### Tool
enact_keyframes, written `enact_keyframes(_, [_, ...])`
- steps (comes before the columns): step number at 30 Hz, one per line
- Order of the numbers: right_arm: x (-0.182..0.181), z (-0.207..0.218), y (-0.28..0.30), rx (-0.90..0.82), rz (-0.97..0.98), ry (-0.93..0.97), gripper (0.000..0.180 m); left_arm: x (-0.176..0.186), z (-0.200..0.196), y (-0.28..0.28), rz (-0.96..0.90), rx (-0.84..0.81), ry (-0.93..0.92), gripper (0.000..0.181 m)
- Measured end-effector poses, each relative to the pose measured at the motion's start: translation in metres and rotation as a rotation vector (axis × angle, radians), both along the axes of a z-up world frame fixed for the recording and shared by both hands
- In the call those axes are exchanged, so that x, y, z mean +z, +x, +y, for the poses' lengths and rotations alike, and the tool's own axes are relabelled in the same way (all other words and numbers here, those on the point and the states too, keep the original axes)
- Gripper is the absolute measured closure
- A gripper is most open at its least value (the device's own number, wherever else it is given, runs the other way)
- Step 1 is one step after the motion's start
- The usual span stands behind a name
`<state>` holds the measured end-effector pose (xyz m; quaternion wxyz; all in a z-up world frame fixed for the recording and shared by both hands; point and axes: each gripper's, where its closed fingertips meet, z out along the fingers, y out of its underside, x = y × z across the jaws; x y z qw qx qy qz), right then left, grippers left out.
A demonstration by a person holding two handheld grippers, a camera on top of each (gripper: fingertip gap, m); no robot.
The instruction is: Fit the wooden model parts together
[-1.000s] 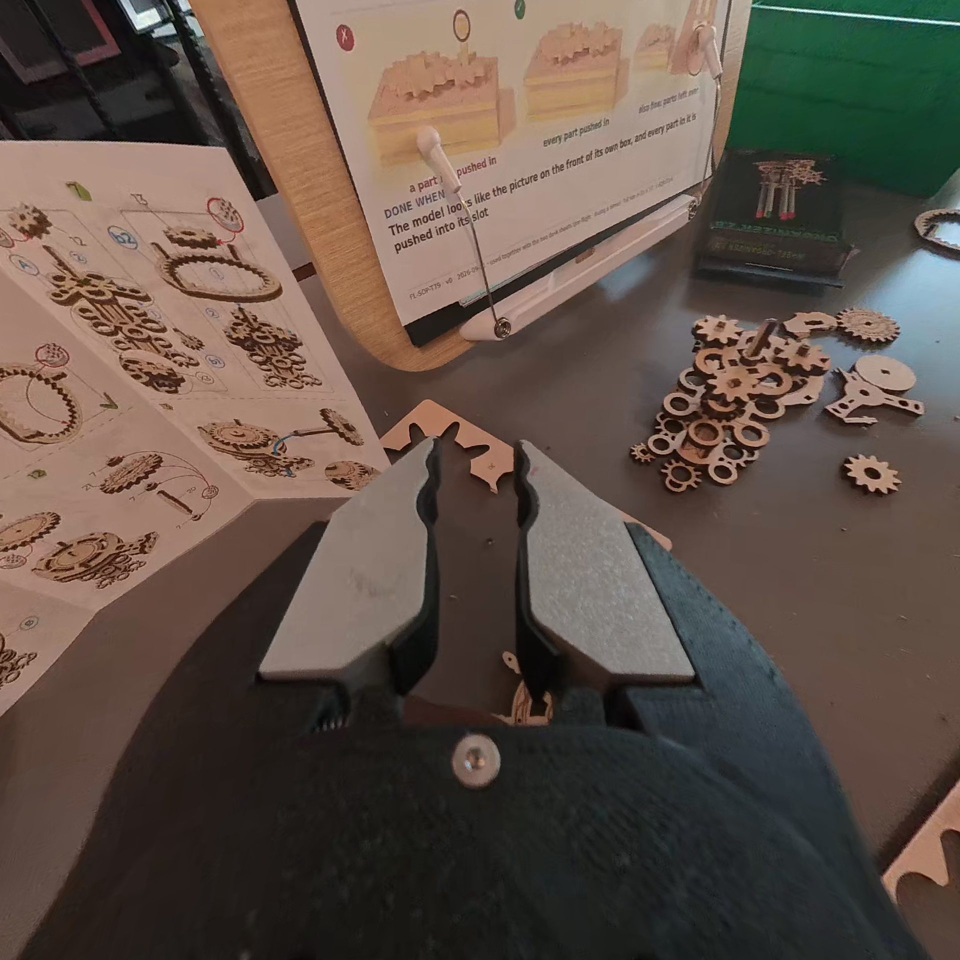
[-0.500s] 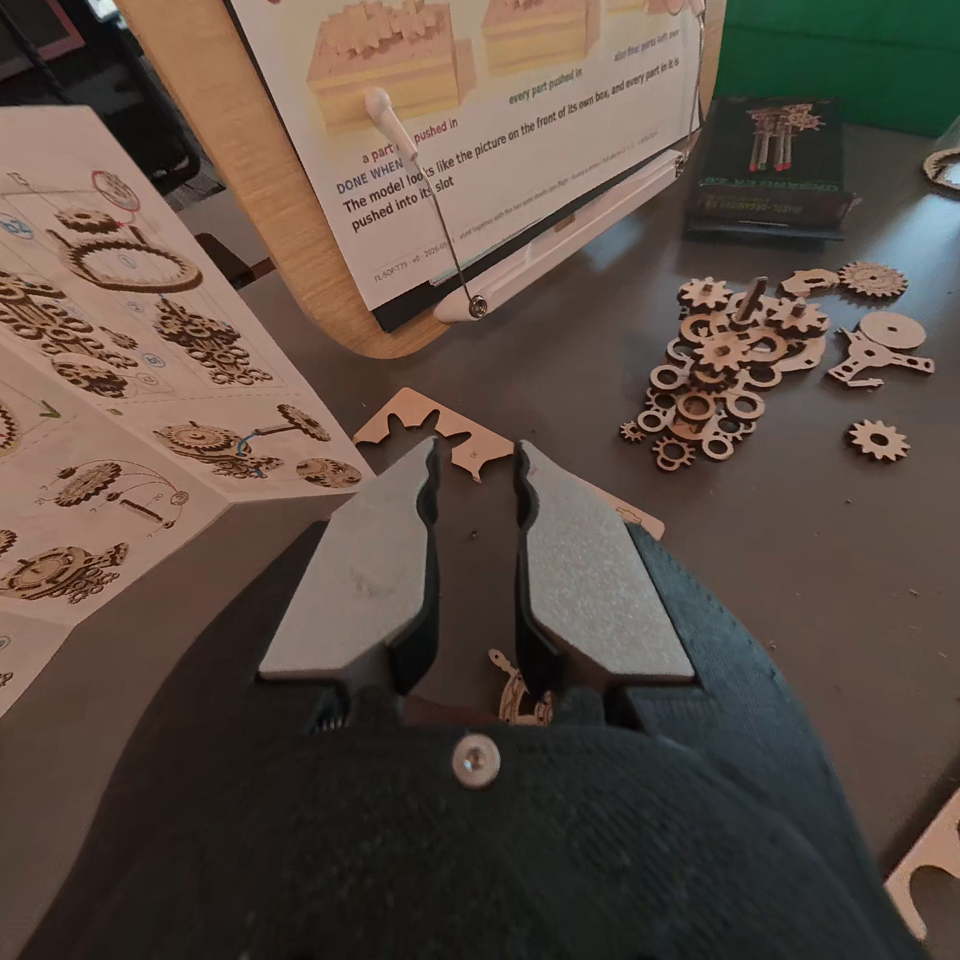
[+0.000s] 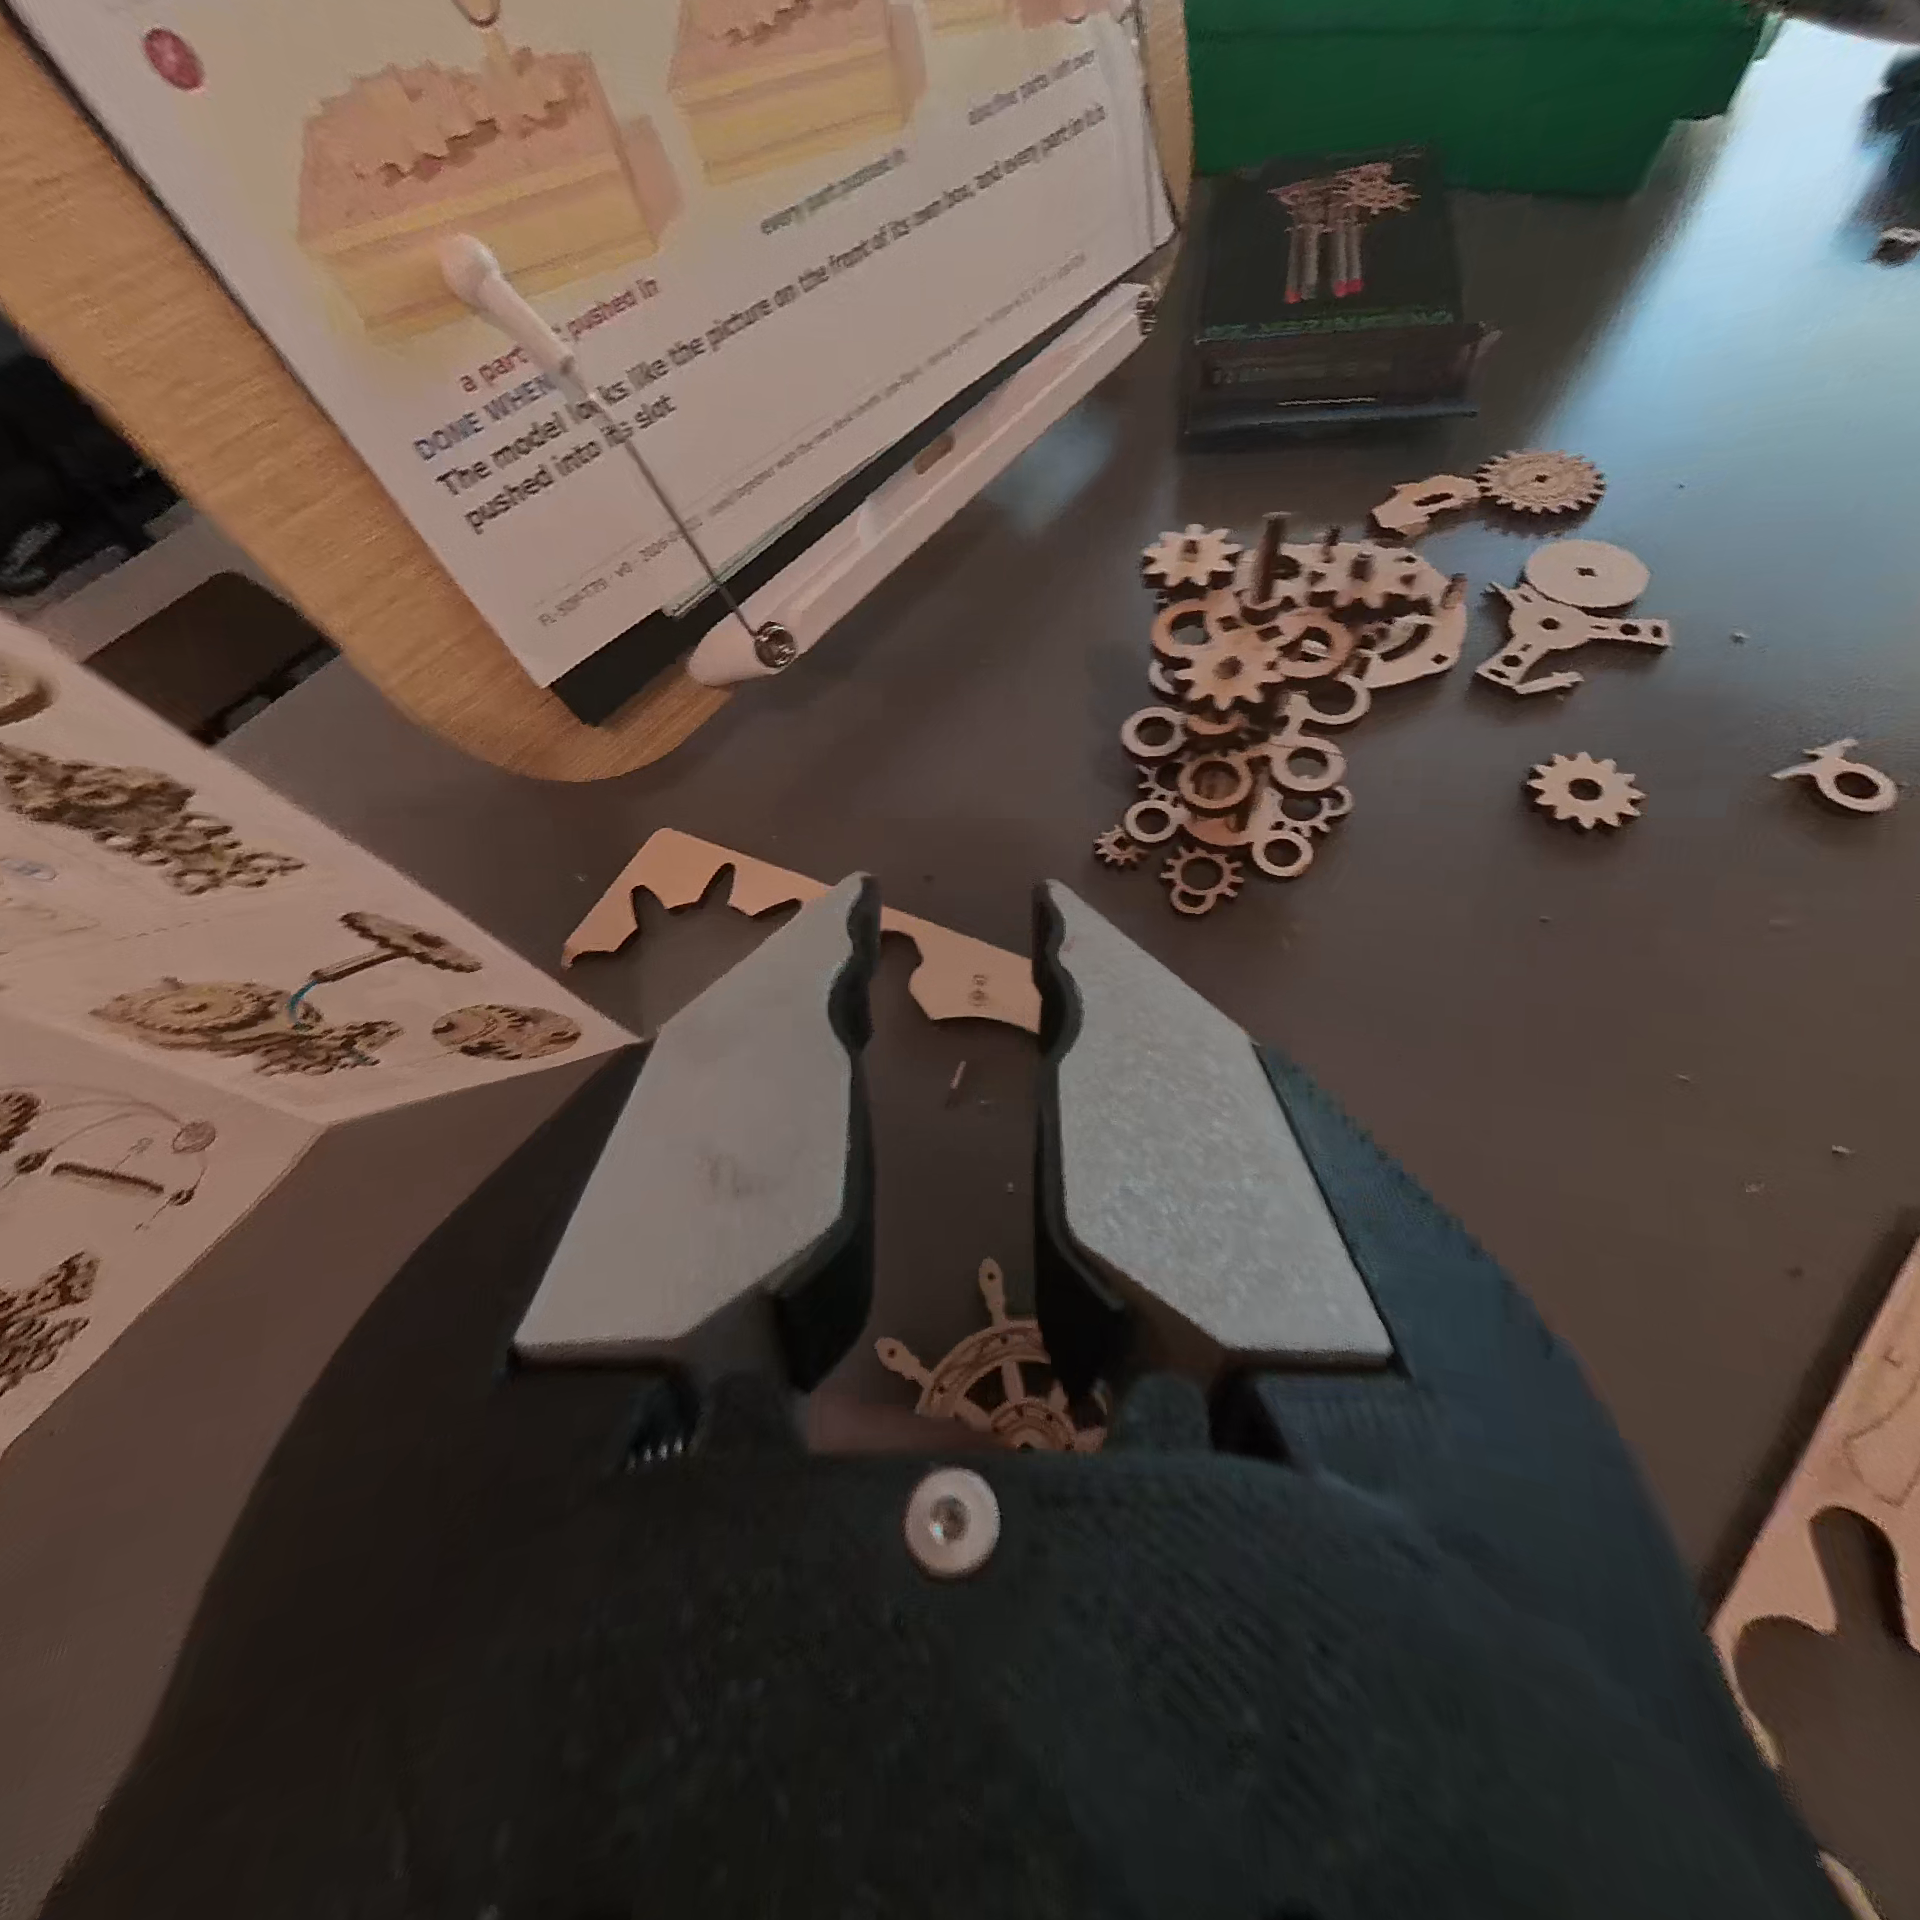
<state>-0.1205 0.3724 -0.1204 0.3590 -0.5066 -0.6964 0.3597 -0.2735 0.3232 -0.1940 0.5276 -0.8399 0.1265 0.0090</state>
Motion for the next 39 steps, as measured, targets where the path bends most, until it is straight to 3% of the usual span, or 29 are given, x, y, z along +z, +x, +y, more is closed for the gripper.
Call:
enact_keyframes(9, [-0.009,-0.018,-0.062,0.121,0.006,0.003,0.176,-0.007,0.010,0.038,0.030,-0.116,-0.003,0.149])
enact_keyframes(15, [-0.024,-0.011,-0.058,0.121,-0.009,-0.043,0.175,-0.008,0.022,0.051,0.036,-0.141,-0.015,0.149])
enact_keyframes(25, [-0.028,-0.004,-0.056,0.094,0.010,-0.073,0.175,0.010,0.017,0.068,-0.083,-0.201,0.062,0.167])
enact_keyframes(39, [-0.023,0.005,-0.058,0.067,0.066,-0.130,0.176,0.004,0.009,0.087,-0.057,-0.195,0.039,0.152])
